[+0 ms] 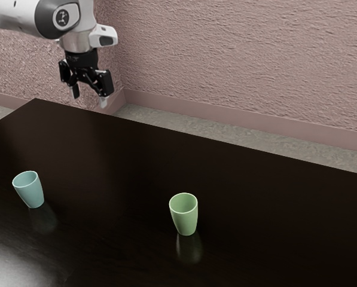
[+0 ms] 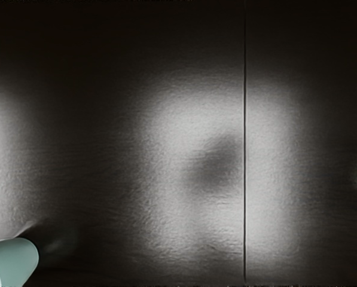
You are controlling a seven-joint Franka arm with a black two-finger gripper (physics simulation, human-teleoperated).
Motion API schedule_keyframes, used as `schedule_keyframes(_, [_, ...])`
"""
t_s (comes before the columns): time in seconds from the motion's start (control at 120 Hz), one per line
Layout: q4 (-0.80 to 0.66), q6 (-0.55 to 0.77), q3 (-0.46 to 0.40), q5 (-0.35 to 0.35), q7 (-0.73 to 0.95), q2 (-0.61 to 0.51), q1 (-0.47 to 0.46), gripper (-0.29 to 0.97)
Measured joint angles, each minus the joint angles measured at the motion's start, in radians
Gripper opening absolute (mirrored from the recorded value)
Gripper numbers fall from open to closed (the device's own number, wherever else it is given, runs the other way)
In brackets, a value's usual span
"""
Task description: Place the left cup onto the right cup
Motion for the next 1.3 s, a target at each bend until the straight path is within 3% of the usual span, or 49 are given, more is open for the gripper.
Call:
schedule_keyframes(0.375, [-0.020, 0.000, -0.017, 0.008, -0.007, -0.022, -0.004, 0.68])
schedule_keyframes(0.708, [-0.171, 0.013, -0.003, 0.003, -0.052, -0.121, -0.012, 0.68])
schedule_keyframes(1.3, [-0.374, 0.137, 0.131, 0.004, -0.126, -0.175, 0.000, 0.68])
